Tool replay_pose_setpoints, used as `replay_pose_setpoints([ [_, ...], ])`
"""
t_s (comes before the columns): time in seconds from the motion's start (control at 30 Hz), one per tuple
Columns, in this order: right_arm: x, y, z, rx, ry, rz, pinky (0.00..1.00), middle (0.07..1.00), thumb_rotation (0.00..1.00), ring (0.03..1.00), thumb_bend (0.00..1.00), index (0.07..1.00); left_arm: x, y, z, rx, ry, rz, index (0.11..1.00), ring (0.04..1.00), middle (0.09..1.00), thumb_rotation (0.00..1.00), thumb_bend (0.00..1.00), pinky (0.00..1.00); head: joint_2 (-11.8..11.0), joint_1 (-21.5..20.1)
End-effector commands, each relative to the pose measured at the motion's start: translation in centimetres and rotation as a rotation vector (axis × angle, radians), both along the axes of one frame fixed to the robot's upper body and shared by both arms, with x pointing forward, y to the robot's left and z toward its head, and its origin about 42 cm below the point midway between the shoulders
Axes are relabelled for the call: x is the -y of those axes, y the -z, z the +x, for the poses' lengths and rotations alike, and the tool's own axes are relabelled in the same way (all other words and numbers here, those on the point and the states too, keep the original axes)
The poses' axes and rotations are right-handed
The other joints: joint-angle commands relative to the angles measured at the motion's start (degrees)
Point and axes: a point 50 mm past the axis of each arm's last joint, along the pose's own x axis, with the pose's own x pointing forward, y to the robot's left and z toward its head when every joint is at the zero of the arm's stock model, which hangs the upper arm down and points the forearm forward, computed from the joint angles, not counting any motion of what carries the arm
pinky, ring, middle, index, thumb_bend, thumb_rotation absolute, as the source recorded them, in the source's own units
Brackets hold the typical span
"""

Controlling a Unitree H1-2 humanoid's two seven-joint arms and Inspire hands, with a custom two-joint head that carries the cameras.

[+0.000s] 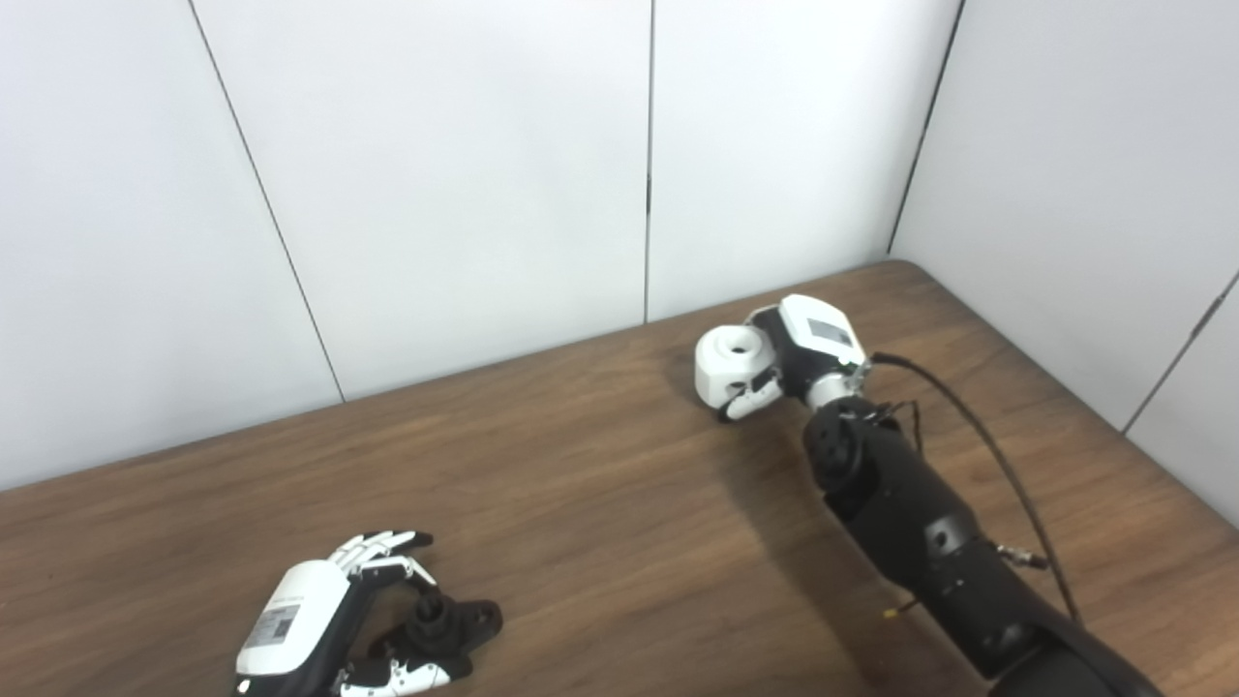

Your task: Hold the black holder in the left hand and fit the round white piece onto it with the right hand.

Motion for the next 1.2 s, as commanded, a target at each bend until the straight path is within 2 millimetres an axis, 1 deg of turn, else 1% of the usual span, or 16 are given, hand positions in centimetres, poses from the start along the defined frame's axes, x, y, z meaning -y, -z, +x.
replay_pose_setpoints([
  [0.0, -0.3, -0.3, 0.3, 0.036, -0.022, -0.015, 0.74, 0.719, 0.13, 0.757, 0.52, 0.483, -2.0, 4.9, -3.1, -0.196, -0.02, 0.175, 0.485, 0.868, 0.841, 0.05, 0.52, 0.87, 0.03, -0.05],
  [0.03, -0.3, -0.3, 0.3, 0.038, -0.023, -0.016, 0.74, 0.719, 0.13, 0.753, 0.52, 0.483, -2.0, 4.9, -3.1, -0.195, -0.02, 0.174, 0.485, 0.868, 0.841, 0.05, 0.52, 0.87, 0.47, 0.74],
  [0.33, -0.4, -0.2, -0.1, 0.04, -0.032, 0.005, 0.7, 0.707, 0.13, 0.724, 0.52, 0.483, -1.9, 4.9, -3.2, -0.203, -0.024, 0.175, 0.485, 0.876, 0.845, 0.05, 0.52, 0.89, 0.64, 0.98],
  [0.4, -0.5, -0.3, -0.2, 0.043, -0.042, 0.007, 0.68, 0.705, 0.13, 0.716, 0.52, 0.483, -1.8, 5.0, -3.2, -0.203, -0.023, 0.172, 0.485, 0.874, 0.843, 0.05, 0.52, 0.89, 0.64, 0.98],
  [0.43, -0.7, -0.4, -0.3, 0.043, -0.048, 0.005, 0.68, 0.704, 0.13, 0.713, 0.52, 0.483, -1.8, 5.0, -3.2, -0.204, -0.024, 0.174, 0.485, 0.874, 0.844, 0.05, 0.52, 0.89, 1.02, 2.07],
  [0.47, -1.0, -0.7, -0.3, 0.046, -0.061, 0.001, 0.68, 0.706, 0.13, 0.717, 0.52, 0.483, -1.8, 5.1, -3.2, -0.207, -0.025, 0.176, 0.485, 0.873, 0.844, 0.05, 0.52, 0.89, 1.02, 2.07],
  [0.7, -3.7, -2.7, -0.7, 0.071, -0.157, 0.01, 0.67, 0.711, 0.13, 0.74, 0.52, 0.483, -1.6, 5.3, -3.1, -0.207, -0.026, 0.195, 0.485, 0.876, 0.844, 0.05, 0.52, 0.89, 1.22, 2.95],
  [0.77, -5.3, -3.8, -0.9, 0.07, -0.199, 0.032, 0.67, 0.717, 0.13, 0.748, 0.52, 0.482, -1.5, 5.3, -3.1, -0.206, -0.023, 0.193, 0.485, 0.876, 0.846, 0.05, 0.52, 0.89, 1.71, 4.45],
  [0.87, -7.0, -5.0, -1.3, 0.068, -0.245, 0.055, 0.69, 0.728, 0.13, 0.764, 0.52, 0.482, -1.3, 5.3, -3.0, -0.205, -0.021, 0.185, 0.485, 0.875, 0.847, 0.05, 0.52, 0.89, 2.0, 5.67],
  [0.97, -8.7, -6.1, -1.7, 0.081, -0.303, 0.062, 0.66, 0.723, 0.13, 0.753, 0.52, 0.482, -1.1, 5.4, -3.0, -0.204, -0.021, 0.188, 0.485, 0.879, 0.85, 0.05, 0.52, 0.89, 2.22, 6.75],
  [1.17, -11.2, -7.6, -2.8, 0.09, -0.399, 0.072, 0.66, 0.715, 0.13, 0.735, 0.52, 0.481, -0.5, 5.7, -2.7, -0.198, -0.025, 0.19, 0.484, 0.877, 0.851, 0.05, 0.52, 0.9, 2.96, 10.5],
])
